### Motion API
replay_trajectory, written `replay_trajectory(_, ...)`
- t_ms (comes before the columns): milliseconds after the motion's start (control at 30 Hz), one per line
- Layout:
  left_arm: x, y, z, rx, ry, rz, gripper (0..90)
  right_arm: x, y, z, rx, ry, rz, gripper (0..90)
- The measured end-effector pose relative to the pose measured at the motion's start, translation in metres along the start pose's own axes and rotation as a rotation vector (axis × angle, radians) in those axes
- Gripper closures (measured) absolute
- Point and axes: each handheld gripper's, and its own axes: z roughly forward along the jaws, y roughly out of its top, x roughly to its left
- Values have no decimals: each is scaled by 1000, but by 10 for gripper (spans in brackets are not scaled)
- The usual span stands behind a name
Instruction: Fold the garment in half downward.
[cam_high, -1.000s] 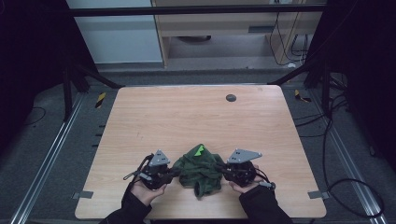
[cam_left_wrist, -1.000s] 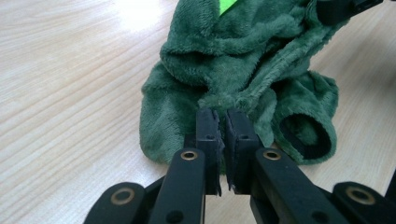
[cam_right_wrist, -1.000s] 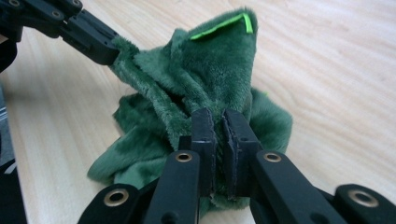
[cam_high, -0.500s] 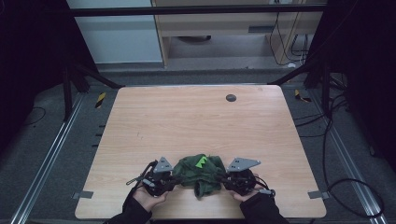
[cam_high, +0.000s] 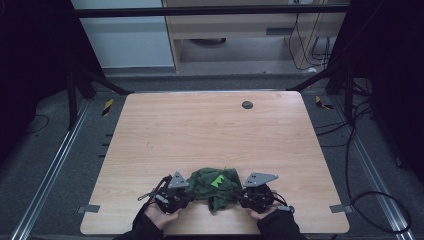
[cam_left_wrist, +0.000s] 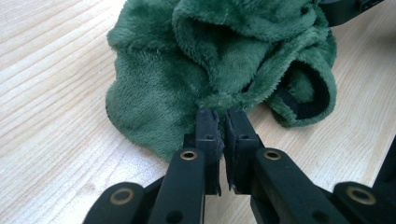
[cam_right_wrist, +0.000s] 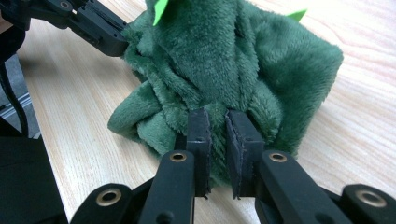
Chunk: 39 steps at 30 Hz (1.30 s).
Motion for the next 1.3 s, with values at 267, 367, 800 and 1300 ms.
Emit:
replay_trajectory(267,0,0,2,-4,2,-4,839,0,0,3,16,-7,3,797)
replay_trajectory(367,1,0,-1,-24,2,-12,812,0,1,1,4,-9,11,788)
replay_trajectory(800,16,-4,-33,-105,68,-68,688,-3,9,-17,-51,-22,45,713)
replay_trajectory(1300,52,22,-27,-148,96,-122,894,-33,39,-13,-138,-96,97,900)
